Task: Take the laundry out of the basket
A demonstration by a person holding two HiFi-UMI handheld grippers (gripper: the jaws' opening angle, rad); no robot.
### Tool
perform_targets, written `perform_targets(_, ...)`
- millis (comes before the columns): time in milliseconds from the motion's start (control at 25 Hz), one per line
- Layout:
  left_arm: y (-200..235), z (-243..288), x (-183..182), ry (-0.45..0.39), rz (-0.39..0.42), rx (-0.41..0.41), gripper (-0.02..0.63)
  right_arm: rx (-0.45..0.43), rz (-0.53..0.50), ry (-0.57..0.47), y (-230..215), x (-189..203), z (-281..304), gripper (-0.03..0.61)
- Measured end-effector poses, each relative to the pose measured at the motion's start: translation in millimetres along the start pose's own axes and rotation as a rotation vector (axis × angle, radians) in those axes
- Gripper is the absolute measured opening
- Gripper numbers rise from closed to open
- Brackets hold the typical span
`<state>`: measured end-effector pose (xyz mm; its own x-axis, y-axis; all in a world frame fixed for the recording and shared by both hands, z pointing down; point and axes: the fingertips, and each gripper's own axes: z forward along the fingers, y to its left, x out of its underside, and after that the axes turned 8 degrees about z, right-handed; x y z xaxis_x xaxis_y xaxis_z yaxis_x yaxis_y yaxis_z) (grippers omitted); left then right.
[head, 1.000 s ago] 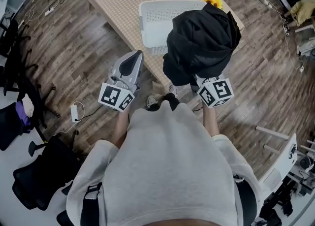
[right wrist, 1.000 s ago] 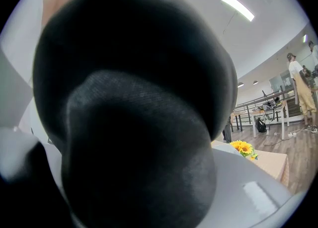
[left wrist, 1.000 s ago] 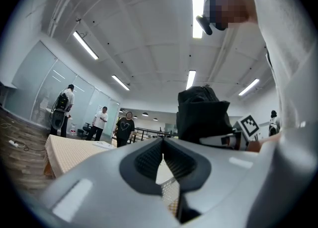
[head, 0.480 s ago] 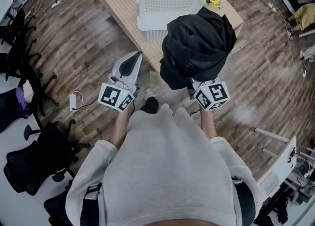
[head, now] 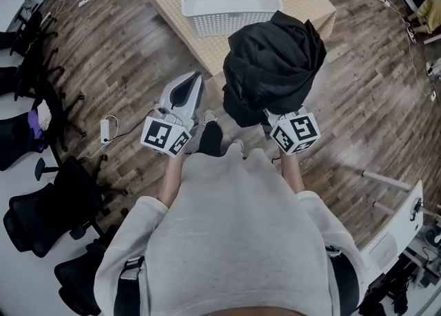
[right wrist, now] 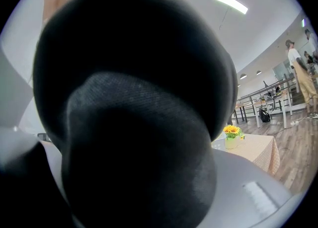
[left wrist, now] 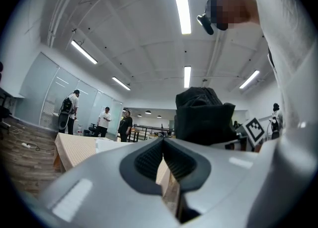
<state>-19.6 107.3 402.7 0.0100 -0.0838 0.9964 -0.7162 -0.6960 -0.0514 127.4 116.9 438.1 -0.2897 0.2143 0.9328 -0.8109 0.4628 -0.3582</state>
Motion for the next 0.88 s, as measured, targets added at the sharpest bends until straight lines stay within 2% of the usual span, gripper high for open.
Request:
perform_targets(600, -36, -15, -14, -0.029, 0.021, 0.025, 0.008, 0.0, -0.019, -0.023, 14, 3, -35, 0.169)
perform_targets(880, -48, -16, -16, -0.038, 0.024, 0.037, 0.008, -0.036, -0.028, -0.041, 19, -3, -44, 0.167)
